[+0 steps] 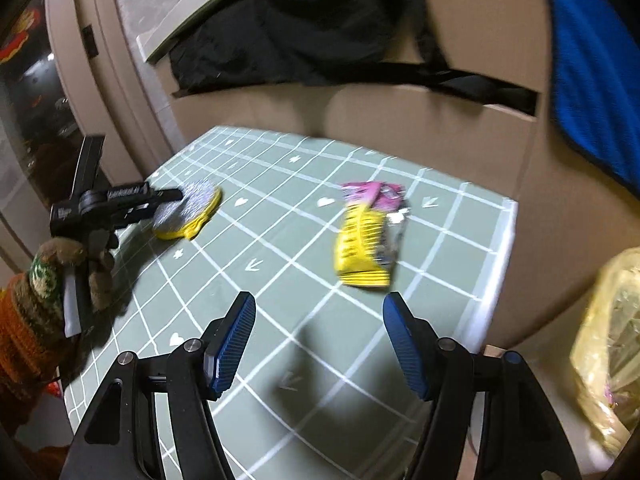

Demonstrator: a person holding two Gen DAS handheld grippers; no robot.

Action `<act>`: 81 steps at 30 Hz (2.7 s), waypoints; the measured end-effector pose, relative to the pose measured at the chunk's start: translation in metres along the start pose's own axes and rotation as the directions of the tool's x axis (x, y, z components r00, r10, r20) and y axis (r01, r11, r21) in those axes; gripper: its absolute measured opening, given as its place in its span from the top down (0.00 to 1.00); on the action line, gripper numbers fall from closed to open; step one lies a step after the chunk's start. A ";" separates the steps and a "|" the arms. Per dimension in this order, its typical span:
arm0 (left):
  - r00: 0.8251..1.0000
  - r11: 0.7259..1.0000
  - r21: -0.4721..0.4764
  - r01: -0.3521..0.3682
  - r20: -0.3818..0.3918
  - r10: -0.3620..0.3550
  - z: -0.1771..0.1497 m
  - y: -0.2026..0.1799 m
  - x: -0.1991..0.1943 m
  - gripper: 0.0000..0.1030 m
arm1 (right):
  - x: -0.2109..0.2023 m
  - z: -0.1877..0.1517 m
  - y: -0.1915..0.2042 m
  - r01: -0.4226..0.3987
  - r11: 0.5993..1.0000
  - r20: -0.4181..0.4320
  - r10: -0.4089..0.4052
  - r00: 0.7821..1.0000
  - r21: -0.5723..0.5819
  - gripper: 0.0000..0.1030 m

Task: Collect trash
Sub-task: 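Return the left tool to the table and grasp the round scrubbing pad, then grasp the yellow-pink snack wrapper with the right tool while the left holds the pad, then carry pad and snack wrapper over the bin and open both tools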

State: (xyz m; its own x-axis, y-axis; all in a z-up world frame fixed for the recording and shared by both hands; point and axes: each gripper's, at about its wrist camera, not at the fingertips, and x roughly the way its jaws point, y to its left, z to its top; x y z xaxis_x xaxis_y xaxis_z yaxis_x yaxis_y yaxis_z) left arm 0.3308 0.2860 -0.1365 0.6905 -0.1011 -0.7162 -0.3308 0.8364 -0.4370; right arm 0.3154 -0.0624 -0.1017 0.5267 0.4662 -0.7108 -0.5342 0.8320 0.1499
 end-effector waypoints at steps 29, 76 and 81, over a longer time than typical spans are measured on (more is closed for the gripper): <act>0.973 0.971 0.077 0.227 -0.062 -0.222 -0.006 -0.101 -0.006 0.65 | 0.036 -0.010 0.033 -0.125 0.992 -0.084 0.124 0.989 -0.008 0.38; 0.972 0.932 0.304 0.200 0.059 -0.228 -0.063 -0.169 -0.074 0.86 | -0.008 0.057 -0.012 0.093 0.990 0.149 -0.078 0.986 -0.101 0.68; 0.962 0.909 0.351 0.223 0.070 -0.263 -0.071 -0.204 -0.091 0.86 | -0.051 0.050 -0.029 0.121 0.990 0.216 -0.103 0.971 -0.074 0.68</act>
State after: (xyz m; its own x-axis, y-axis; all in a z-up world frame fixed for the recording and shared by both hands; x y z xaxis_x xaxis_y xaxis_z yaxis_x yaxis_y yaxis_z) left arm 0.2892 0.0863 -0.0207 0.7963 -0.2798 -0.5363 0.0790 0.9271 -0.3664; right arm 0.3372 -0.0956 -0.0351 0.7093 0.4321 -0.5569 -0.5136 0.8579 0.0115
